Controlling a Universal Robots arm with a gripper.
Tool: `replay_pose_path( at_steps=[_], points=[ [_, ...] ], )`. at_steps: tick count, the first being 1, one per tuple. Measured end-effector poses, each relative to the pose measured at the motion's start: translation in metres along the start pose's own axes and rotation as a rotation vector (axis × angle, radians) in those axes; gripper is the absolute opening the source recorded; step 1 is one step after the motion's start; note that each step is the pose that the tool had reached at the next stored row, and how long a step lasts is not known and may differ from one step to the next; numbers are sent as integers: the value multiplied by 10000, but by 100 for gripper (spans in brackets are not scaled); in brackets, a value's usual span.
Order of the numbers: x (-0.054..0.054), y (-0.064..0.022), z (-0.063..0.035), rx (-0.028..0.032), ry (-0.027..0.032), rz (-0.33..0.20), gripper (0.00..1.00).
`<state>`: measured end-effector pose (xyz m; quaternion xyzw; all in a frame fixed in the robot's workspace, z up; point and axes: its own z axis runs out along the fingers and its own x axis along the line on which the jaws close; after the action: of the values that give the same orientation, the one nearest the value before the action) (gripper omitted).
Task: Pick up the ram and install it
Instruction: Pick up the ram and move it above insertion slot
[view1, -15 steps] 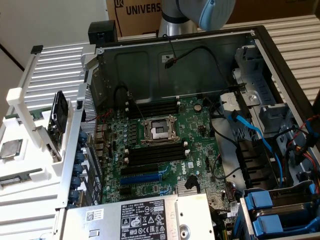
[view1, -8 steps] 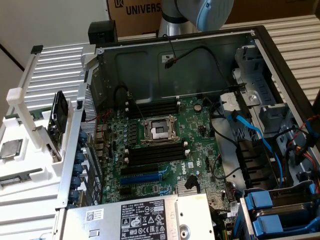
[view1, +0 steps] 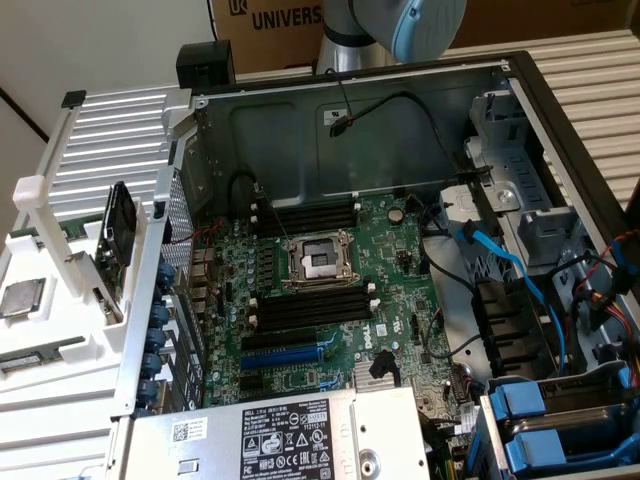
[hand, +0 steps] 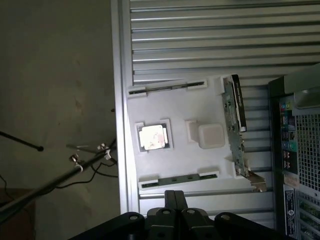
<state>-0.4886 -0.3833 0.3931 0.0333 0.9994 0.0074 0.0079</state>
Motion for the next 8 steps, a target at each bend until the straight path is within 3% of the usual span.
replay_pose_path(
  at_steps=[8],
  points=[
    [0, 0, 0, 0, 0, 0, 11]
  ],
)
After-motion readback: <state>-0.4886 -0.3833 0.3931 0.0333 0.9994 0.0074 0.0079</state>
